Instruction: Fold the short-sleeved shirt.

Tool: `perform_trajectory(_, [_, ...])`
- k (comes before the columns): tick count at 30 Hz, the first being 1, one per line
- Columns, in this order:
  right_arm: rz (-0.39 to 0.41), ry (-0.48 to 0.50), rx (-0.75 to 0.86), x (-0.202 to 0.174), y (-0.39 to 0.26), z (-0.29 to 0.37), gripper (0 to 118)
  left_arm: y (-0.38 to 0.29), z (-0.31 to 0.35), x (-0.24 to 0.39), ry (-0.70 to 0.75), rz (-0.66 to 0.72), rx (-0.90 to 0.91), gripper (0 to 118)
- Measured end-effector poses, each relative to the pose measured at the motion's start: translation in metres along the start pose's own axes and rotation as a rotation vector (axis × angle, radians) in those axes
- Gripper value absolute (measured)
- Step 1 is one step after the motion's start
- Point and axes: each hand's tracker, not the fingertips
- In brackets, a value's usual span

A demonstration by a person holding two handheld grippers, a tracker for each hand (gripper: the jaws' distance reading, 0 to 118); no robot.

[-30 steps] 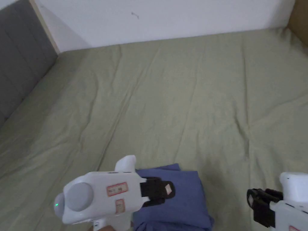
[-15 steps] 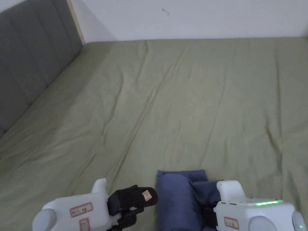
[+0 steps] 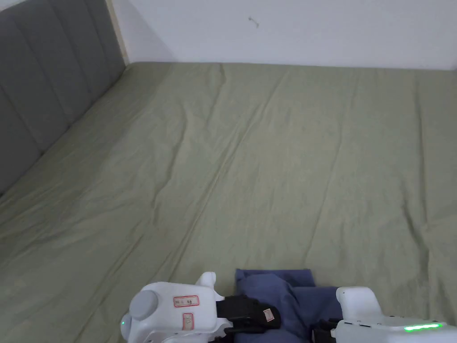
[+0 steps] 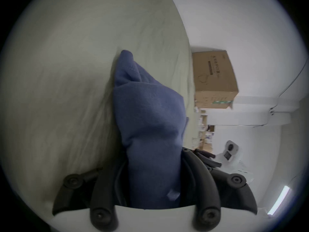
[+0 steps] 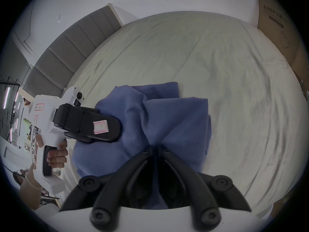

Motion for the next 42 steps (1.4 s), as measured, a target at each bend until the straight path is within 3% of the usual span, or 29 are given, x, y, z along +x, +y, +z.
perform_trajectory(3, [0.022, -0.015, 0.062, -0.008, 0.008, 0.014, 6, 0.009, 0.035, 0.012, 0.131, -0.136, 0.006, 37])
perform_trajectory(7, [0.019, 0.024, 0.096, -0.017, 0.016, 0.029, 6, 0.033, 0.1, 0.012, 0.264, -0.172, 0.057, 37])
perform_trajectory(12, [0.058, 0.006, 0.105, -0.023, 0.02, 0.035, 6, 0.078, 0.199, 0.013, 0.548, -0.23, 0.137, 37])
perform_trajectory(18, [0.01, -0.049, 0.066, -0.02, 0.019, 0.025, 6, 0.149, 0.295, 0.004, 0.948, -0.312, 0.117, 37])
perform_trajectory(22, [-0.028, -0.079, 0.036, -0.02, 0.018, 0.016, 6, 0.174, 0.327, -0.001, 1.181, -0.327, 0.132, 39])
perform_trajectory(24, [-0.039, -0.074, 0.023, -0.014, 0.016, 0.013, 6, 0.179, 0.333, -0.002, 1.329, -0.378, 0.09, 67])
perform_trajectory(26, [-0.032, -0.072, 0.019, -0.014, 0.015, 0.012, 6, 0.189, 0.34, -0.013, 1.453, -0.38, 0.123, 108])
perform_trajectory(30, [0.089, -0.138, 0.029, -0.028, 0.014, 0.018, 6, 0.164, 0.354, 0.007, 1.212, -0.35, 0.247, 109])
perform_trajectory(31, [0.111, -0.14, 0.035, -0.031, 0.014, 0.02, 6, 0.157, 0.354, 0.013, 1.167, -0.314, 0.26, 105])
perform_trajectory(32, [0.111, -0.135, 0.042, -0.036, 0.015, 0.024, 6, 0.151, 0.352, 0.021, 1.122, -0.296, 0.288, 84])
perform_trajectory(34, [0.103, -0.114, 0.048, -0.039, 0.015, 0.028, 6, 0.128, 0.338, 0.045, 1.05, -0.321, 0.382, 10])
perform_trajectory(35, [0.084, -0.089, 0.058, -0.04, 0.015, 0.03, 6, 0.117, 0.329, 0.055, 1.025, -0.321, 0.428, 1])
perform_trajectory(36, [0.069, -0.073, 0.069, -0.042, 0.015, 0.035, 6, 0.104, 0.322, 0.064, 1.024, -0.303, 0.474, 1])
perform_trajectory(39, [0.061, -0.048, 0.102, -0.047, 0.014, 0.049, 6, 0.046, 0.29, 0.097, 0.755, -0.404, 0.547, 0])
perform_trajectory(41, [0.072, -0.047, 0.14, -0.049, 0.014, 0.062, 6, 0.011, 0.268, 0.119, 0.7, -0.382, 0.594, 0])
perform_trajectory(42, [0.079, -0.047, 0.154, -0.051, 0.014, 0.067, 6, 0.008, 0.263, 0.126, 0.706, -0.444, 0.602, 0])
